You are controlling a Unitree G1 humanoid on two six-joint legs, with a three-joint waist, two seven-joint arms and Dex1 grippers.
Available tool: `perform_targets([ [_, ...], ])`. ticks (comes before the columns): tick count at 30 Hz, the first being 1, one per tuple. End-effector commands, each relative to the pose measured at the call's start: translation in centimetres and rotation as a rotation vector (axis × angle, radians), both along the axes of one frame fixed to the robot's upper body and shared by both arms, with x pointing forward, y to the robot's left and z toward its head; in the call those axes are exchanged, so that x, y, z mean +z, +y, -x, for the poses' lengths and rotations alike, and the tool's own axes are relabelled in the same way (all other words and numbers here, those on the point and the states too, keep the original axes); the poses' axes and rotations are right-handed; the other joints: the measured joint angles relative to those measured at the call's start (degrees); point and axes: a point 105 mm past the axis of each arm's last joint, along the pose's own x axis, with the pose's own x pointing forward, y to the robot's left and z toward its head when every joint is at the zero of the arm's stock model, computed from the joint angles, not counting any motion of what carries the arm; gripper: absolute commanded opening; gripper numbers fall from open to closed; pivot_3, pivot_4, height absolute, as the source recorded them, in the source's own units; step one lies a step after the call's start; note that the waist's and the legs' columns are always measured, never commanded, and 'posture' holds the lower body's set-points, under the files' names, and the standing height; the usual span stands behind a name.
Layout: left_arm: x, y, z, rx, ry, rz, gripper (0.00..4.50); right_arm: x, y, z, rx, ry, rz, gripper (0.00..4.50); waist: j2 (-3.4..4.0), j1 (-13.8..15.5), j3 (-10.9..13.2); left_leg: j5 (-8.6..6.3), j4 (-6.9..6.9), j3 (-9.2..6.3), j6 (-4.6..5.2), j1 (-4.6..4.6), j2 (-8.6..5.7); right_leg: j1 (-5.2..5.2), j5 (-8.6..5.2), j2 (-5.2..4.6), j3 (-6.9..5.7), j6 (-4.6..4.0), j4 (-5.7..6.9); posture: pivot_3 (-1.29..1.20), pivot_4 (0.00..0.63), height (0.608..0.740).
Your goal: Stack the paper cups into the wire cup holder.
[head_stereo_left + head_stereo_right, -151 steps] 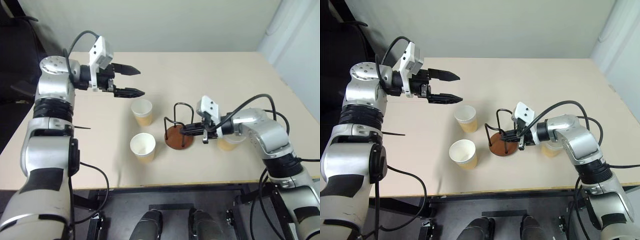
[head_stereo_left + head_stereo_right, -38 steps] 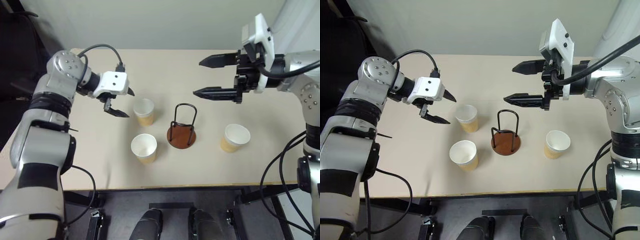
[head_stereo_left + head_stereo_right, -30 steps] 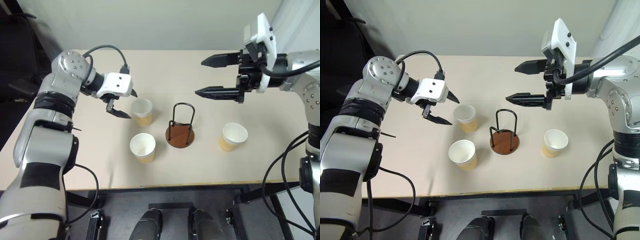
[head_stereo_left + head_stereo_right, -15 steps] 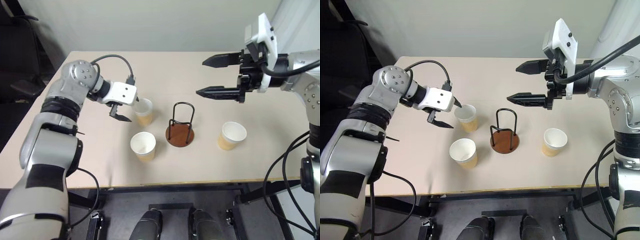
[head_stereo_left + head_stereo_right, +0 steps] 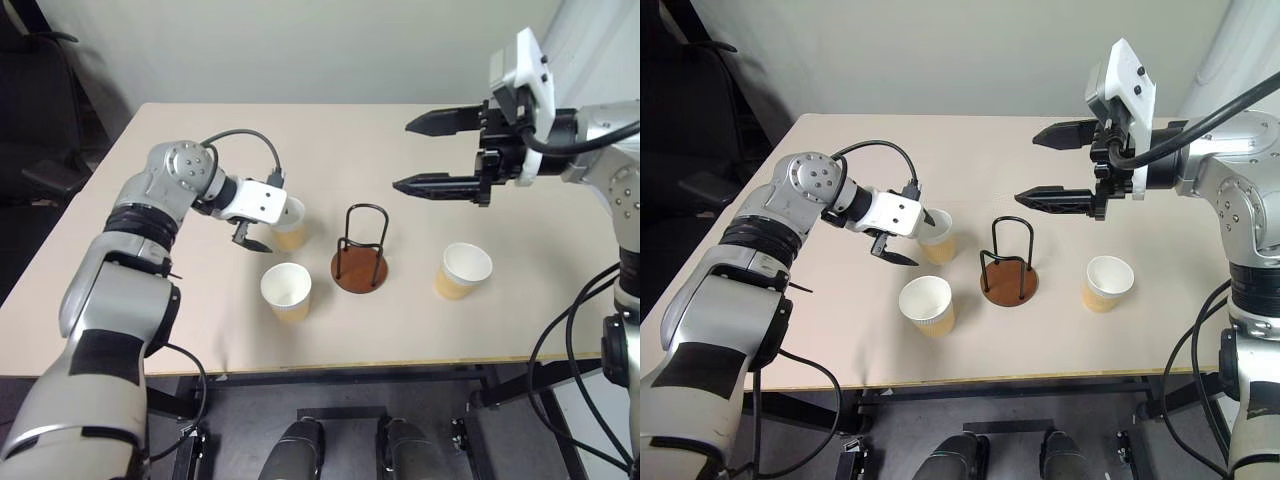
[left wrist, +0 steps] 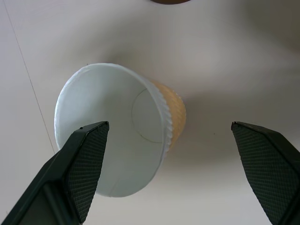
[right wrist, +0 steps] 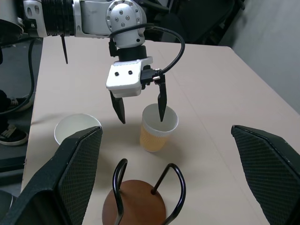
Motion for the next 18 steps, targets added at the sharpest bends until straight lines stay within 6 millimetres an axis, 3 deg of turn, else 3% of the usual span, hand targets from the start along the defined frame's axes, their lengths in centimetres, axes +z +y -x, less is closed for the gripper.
perform_targets([
  [1, 0.32, 0.16, -0.25, 0.009, -0.028, 0.0, 3.9, 0.87, -0.14, 0.47, -0.004, -0.05, 0.005, 4.5, 0.0, 0.0, 0.0, 0.0, 0.01, -0.03, 0.0, -0.01, 0.01, 0.0, 0.0, -0.03, 0.02, 0.0, 0.0, 0.0, 0.15, 0.74],
  [12, -0.16, 0.71, -0.7, 0.044, -0.047, -0.022, 0.13, 0.75, -0.19, 0.48, -0.003, -0.05, 0.011, 4.5, 0.0, 0.06, 0.0, 0.01, 0.01, 0.0, -0.01, 0.01, -0.02, 0.0, 0.0, 0.0, 0.01, 0.0, 0.03, 0.0, 0.15, 0.74],
  [18, 0.05, 0.78, -0.55, 0.047, -0.026, -0.019, 0.06, 0.72, -0.31, 0.46, -0.007, -0.049, 0.016, 4.5, -0.01, 0.09, 0.0, 0.01, 0.02, 0.0, -0.01, 0.0, -0.02, 0.0, 0.0, -0.01, 0.01, 0.0, 0.02, 0.0, 0.15, 0.74],
])
